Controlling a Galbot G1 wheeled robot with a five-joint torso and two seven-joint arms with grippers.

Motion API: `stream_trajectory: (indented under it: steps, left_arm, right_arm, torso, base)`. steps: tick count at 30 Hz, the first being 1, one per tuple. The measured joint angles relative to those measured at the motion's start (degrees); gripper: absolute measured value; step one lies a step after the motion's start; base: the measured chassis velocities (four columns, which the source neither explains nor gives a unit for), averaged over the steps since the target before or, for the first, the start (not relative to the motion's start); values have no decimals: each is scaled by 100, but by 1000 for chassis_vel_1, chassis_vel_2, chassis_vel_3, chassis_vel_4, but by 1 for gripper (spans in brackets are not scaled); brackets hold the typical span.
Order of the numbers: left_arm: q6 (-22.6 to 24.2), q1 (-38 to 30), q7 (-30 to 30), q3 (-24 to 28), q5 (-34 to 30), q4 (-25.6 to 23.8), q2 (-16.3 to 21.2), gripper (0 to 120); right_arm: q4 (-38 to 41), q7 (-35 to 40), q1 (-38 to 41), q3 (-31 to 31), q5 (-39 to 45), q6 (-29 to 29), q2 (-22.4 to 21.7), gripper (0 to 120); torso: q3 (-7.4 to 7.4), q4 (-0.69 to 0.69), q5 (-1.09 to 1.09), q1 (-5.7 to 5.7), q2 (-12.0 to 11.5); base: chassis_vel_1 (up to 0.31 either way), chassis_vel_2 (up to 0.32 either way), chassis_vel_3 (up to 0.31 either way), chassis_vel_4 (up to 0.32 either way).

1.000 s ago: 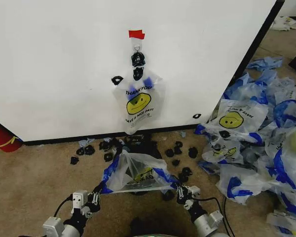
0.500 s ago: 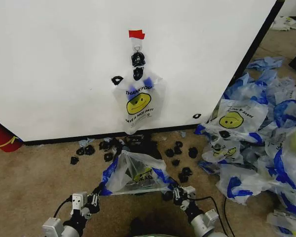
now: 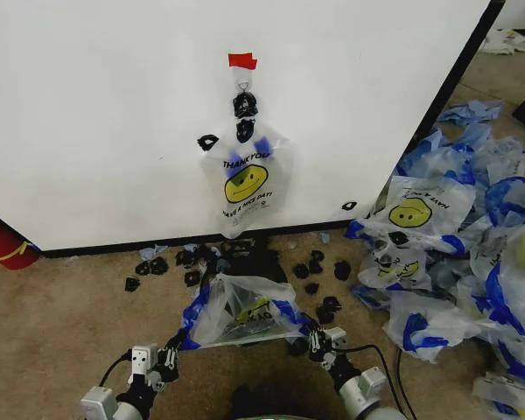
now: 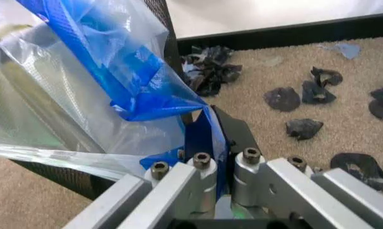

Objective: Pick up the garbage bag from the wall and place it over the trash bin.

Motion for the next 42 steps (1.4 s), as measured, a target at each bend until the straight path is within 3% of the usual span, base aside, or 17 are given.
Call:
stream_trajectory:
  steps: [42]
  left_arm:
    - [-46,-411,-54,224,-9,595,-38,0]
  right_arm:
    - [-501,18,218,53,-27,36,178,0]
  torso:
    - [0,0,0,0,0]
  base:
    - [0,0,0,0]
